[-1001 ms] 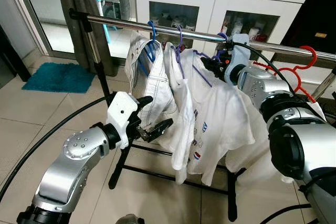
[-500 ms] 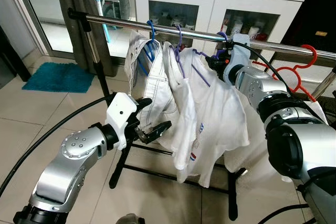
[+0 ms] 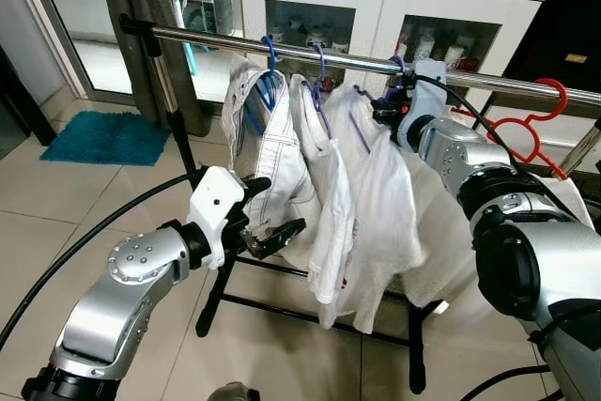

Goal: Hang hanger

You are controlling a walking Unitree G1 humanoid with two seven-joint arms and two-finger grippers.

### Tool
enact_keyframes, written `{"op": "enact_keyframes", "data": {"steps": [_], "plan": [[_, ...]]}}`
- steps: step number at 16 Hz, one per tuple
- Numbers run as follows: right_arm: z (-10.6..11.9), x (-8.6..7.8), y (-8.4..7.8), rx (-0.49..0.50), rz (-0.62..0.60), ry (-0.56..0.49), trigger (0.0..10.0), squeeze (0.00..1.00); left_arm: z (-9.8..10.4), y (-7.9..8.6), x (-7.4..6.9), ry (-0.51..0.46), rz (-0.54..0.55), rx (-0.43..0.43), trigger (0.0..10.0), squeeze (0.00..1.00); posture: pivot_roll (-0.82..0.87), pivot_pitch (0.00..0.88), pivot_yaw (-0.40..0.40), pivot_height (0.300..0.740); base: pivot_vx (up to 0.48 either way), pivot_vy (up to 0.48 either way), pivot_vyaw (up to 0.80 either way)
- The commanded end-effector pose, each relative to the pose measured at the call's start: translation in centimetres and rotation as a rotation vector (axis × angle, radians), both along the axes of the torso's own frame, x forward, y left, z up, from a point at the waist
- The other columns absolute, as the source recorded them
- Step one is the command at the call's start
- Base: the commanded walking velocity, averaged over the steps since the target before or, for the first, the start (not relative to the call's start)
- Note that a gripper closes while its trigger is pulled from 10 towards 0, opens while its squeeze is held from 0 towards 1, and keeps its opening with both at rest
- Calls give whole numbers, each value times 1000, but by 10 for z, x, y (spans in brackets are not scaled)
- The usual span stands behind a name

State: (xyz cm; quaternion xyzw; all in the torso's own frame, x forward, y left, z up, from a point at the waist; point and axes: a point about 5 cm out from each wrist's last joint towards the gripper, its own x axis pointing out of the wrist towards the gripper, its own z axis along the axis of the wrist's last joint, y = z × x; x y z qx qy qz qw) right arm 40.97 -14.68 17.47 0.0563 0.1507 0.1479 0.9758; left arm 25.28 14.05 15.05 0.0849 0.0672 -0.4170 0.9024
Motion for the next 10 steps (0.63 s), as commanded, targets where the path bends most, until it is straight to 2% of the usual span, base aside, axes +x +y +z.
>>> {"op": "enact_keyframes", "data": {"steps": [1, 4, 7, 10], "plan": [[10, 3, 3, 4, 19, -33, 0, 0, 4, 0, 1, -10, -6, -5, 10000, 0, -7, 0, -1, 740, 0, 0, 0], [13, 3, 3, -7, 45, -62, 0, 0, 7, 1, 2, -23, 14, -18, 10000, 0, -4, 0, -2, 740, 0, 0, 0], [21, 5, -2, -31, 19, -125, 0, 0, 9, 0, 6, -45, 49, -32, 10000, 0, -9, 0, 0, 740, 0, 0, 0], [32, 7, -14, -32, -34, -202, 0, 0, 7, 2, 15, -64, 176, -35, 10000, 0, -19, 0, -6, 740, 0, 0, 0]]}}
